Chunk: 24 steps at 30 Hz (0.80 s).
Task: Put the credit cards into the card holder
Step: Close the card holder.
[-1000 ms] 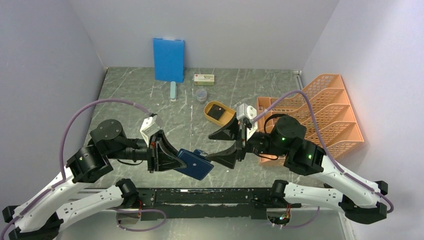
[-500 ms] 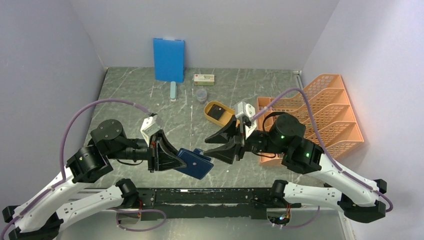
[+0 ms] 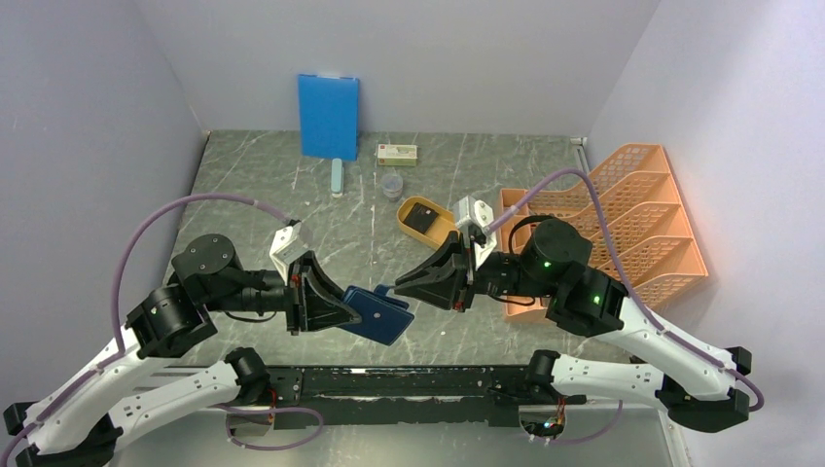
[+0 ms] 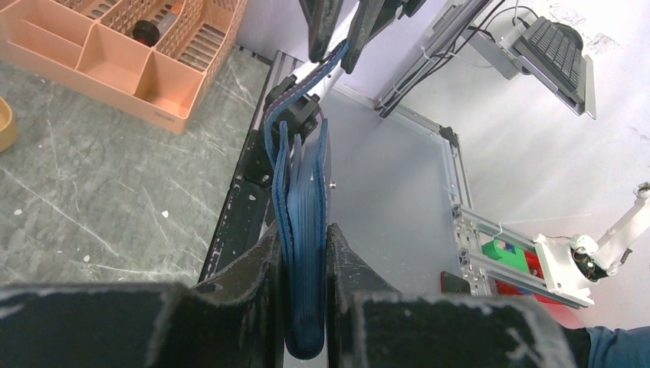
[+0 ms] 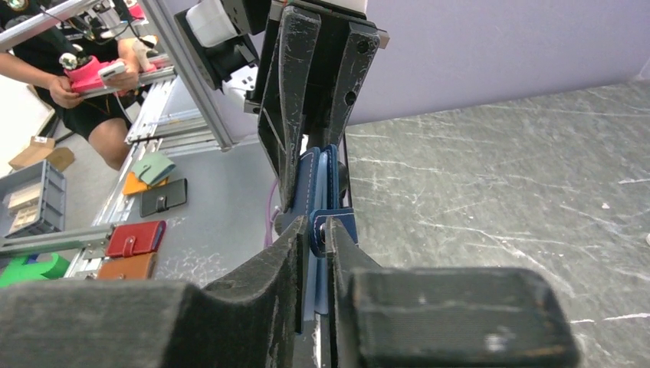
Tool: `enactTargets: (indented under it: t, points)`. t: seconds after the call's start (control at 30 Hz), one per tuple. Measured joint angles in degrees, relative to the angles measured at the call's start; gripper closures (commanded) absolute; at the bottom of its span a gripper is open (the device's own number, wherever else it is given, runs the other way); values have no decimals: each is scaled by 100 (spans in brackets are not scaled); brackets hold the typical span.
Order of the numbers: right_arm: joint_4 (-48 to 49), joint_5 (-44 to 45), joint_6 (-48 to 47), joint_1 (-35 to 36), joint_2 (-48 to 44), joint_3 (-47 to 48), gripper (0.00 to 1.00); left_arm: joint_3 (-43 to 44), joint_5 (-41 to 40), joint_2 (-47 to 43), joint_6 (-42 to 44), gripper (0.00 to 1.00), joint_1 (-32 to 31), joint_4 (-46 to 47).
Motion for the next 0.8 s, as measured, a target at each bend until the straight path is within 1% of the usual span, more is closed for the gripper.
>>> enactTargets:
  t: [0.13,0.17,0.43,0.57,0.8]
  points:
    - [2,-2,-4,0,0,17,98,0,-81,-46,-4,95,0,2]
    - [2,-2,-9,0,0,17,100,0,-101,-59,-4,95,0,2]
    - [7,7,-20,0,26,20,100,0,-321,-66,-33,95,0,-9]
    - [-11,166,-120,0,111,28,100,83,-721,0,-98,95,0,-170]
    - [-109,743,-553,0,201,15,100,286,-1534,195,-387,95,0,-428]
